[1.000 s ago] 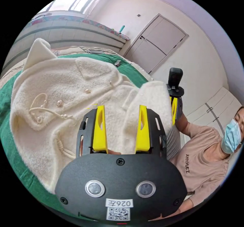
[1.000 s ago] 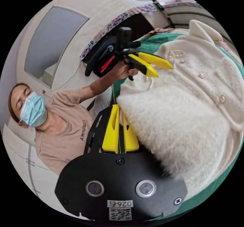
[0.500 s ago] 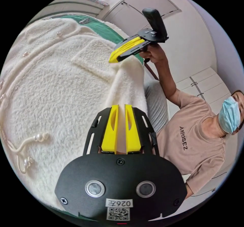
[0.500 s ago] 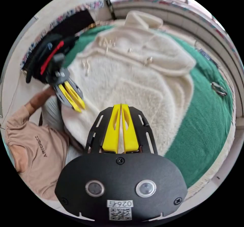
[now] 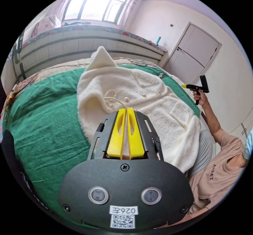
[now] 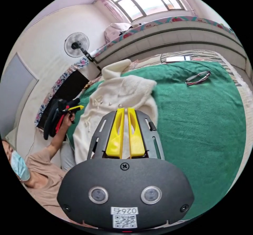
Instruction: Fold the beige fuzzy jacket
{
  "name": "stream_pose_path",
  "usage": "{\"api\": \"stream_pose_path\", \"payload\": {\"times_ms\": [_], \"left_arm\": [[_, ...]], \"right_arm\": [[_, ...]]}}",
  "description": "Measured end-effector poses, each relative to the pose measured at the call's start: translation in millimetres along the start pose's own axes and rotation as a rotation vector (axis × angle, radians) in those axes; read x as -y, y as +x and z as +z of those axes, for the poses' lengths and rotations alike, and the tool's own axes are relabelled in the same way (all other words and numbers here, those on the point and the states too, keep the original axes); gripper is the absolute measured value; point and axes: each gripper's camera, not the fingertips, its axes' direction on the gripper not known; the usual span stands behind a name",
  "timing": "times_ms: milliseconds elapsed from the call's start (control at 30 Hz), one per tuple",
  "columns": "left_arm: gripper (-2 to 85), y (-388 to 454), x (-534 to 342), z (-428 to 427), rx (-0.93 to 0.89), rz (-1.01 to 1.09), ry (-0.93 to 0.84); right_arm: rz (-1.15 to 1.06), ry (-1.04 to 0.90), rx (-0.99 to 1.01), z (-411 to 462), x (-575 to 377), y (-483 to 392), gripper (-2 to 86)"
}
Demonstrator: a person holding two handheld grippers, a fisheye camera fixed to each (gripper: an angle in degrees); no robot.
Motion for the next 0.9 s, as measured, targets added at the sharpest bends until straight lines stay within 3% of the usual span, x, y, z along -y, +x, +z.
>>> {"api": "stream_pose_path", "payload": {"times_ms": [67, 167, 300, 467, 500, 533, 567, 600, 633, 667, 800, 900], "left_arm": [[6.7, -23.0, 11.9, -2.5, 0.041, -0.048, 0.059], [8.7, -52.7, 23.5, 9.7, -0.012, -0.097, 0.029], [8.7, -78.8, 17.5, 36.4, -0.061, -0.144, -0.040], [4.1, -87.7, 17.3, 46.8, -0.099, -0.125, -0.137], [3.1, -85.3, 18.9, 47.0, -0.081, -0.112, -0.151], [2.6, -79.1, 21.4, 45.4, -0.036, -0.079, -0.165], [2.2, -73.0, 23.3, 43.7, 0.009, -0.043, -0.175], [2.0, -70.9, 23.9, 42.8, 0.025, -0.029, -0.179], [1.8, -69.7, 24.7, 39.7, 0.041, -0.014, -0.179], [1.7, -73.2, 25.2, 35.3, 0.034, -0.018, -0.175], [2.2, -103.9, 23.6, 6.4, -0.065, -0.098, -0.057], [5.6, -138.2, 21.8, -17.3, -0.129, -0.189, 0.095]], "right_arm": [[-0.094, -0.163, -0.277, 41.9, 26.6, 3.2, 1.6], [-0.312, -0.323, -0.554, 97.9, 41.2, -3.5, 3.2], [-0.505, -0.358, -0.555, 128.7, 56.0, -25.0, 5.7], [-0.656, -0.406, -0.783, 140.9, 71.8, -33.7, 3.3], [-0.606, -0.403, -0.781, 136.6, 77.4, -29.3, 2.2], [-0.468, -0.280, -0.770, 112.0, 87.8, -22.4, 0.1], [-0.264, -0.045, -0.590, 64.2, 91.3, -10.1, -0.4], [-0.171, 0.061, -0.453, 40.5, 88.7, 4.8, -0.6], [0.077, 0.185, -0.238, 10.9, 81.7, 54.9, -0.5], [0.240, 0.170, -0.112, 3.5, 75.5, 100.1, -0.1], [0.283, 0.137, -0.259, -17.5, 56.1, 130.0, 4.0], [0.163, 0.093, -0.104, -20.5, 60.7, 132.9, 6.1]]}}
